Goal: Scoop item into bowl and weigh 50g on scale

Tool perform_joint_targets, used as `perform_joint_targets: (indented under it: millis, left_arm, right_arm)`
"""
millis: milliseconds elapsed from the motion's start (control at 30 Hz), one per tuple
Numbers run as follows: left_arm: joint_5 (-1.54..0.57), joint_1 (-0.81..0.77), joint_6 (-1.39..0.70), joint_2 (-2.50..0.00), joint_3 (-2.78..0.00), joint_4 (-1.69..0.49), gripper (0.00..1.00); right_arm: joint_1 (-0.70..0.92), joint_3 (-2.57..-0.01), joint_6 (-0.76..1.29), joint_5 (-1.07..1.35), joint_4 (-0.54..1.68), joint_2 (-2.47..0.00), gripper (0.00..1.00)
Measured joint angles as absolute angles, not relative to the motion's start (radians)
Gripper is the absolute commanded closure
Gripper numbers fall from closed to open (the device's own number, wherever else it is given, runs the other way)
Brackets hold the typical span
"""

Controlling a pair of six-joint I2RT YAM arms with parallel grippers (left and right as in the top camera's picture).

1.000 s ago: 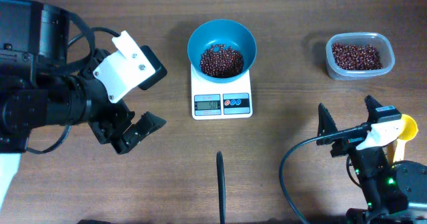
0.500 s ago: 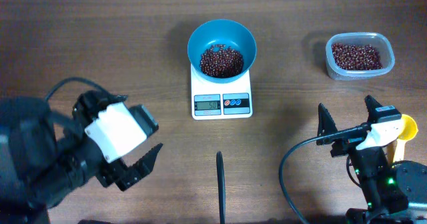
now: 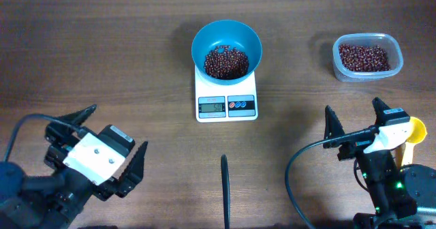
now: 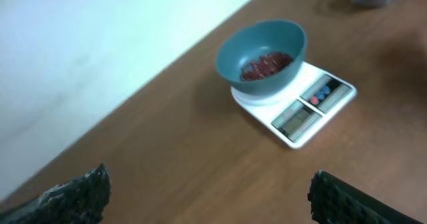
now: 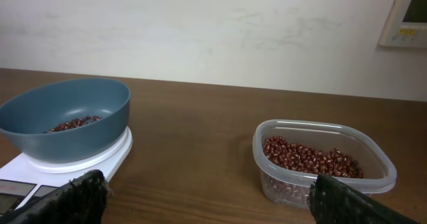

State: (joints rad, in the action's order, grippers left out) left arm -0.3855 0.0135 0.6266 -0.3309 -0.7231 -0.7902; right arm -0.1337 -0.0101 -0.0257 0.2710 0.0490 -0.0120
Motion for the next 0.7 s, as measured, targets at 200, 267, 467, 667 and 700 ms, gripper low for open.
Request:
perform_joint_targets:
  millis: [200,267,467,667,700]
  left_arm:
    - [-0.385,0.017,0.624,-0.3,-0.563,-0.606,0.01]
    - [-0.379,0.017,0.624,-0.298,-0.506,-0.543,0.01]
    - [-0.342,0.017,0.519,-0.15,-0.415,-0.466,0.01]
    - [-0.307,0.023,0.45,-0.021,-0.268,-0.35,0.01]
    - [-0.296,0.025,0.446,-0.02,-0.231,-0.314,0.01]
  right_arm:
    - [-0.134,-0.01,-0.026,0.271,0.049,-0.012,0.01]
    - [-0.134,-0.01,-0.027,0.271,0.049,-0.012,0.01]
    - [-0.134,-0.01,-0.026,0.271,0.049,-0.012,0.01]
    - [-0.134,-0.01,-0.026,0.271,0.049,-0.012,0.01]
    - [-0.134,-0.01,-0.026,0.271,0.049,-0.012,0.01]
